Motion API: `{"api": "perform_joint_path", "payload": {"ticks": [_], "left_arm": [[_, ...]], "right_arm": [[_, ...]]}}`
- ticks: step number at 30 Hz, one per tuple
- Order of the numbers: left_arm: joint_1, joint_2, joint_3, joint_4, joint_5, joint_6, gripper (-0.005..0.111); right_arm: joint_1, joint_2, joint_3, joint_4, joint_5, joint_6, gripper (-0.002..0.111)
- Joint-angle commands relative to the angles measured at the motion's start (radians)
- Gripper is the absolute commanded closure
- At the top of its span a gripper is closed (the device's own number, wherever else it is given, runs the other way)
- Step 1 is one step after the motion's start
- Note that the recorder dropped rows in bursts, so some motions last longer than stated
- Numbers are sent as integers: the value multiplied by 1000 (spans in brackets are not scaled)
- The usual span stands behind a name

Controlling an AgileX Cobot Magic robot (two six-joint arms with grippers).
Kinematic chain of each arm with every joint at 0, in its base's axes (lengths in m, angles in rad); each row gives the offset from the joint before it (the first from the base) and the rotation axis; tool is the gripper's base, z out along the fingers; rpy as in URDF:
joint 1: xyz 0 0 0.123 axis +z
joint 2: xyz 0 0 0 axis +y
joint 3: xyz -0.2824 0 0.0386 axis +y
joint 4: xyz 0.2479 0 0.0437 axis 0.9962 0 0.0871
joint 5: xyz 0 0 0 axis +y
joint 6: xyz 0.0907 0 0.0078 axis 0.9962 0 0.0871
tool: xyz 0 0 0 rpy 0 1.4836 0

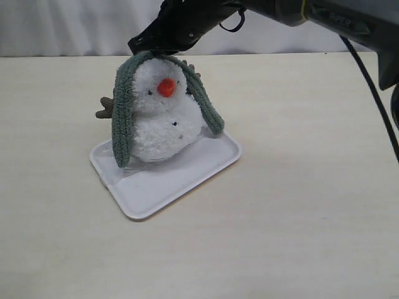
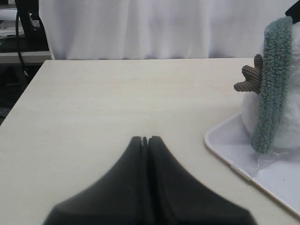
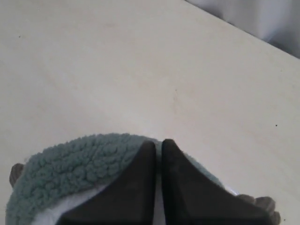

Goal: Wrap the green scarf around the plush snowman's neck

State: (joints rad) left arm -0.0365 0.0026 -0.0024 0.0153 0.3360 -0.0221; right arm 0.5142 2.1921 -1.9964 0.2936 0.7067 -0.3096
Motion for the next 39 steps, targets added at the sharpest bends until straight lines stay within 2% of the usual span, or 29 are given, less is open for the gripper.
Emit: {"api": "perform_joint_path", "payload": {"ticks": [1, 12, 22, 28, 31, 33, 36, 39], "left_arm": [[2, -3, 2, -2, -13, -6, 107], [2, -3, 2, -2, -13, -6, 107], [2, -3, 2, -2, -13, -6, 107], [2, -3, 2, -2, -13, -6, 107], [2, -3, 2, -2, -13, -6, 107], [2, -3, 2, -2, -13, -6, 107], [2, -3, 2, -2, -13, -6, 107], [2, -3, 2, -2, -13, -6, 107]], "right_arm": [[12, 10, -5, 2, -50, -18, 104], [41, 40, -5, -22, -6, -27, 104], [41, -84, -5, -34, 67, -70, 104], [74, -114, -5, -23, 195, -68, 103], [128, -88, -5, -40, 158, -65, 87], [162, -74, -5, -148, 91, 54, 79], [209, -41, -5, -428, 74, 219, 80], [231, -14, -5, -471, 103, 221, 80]]}}
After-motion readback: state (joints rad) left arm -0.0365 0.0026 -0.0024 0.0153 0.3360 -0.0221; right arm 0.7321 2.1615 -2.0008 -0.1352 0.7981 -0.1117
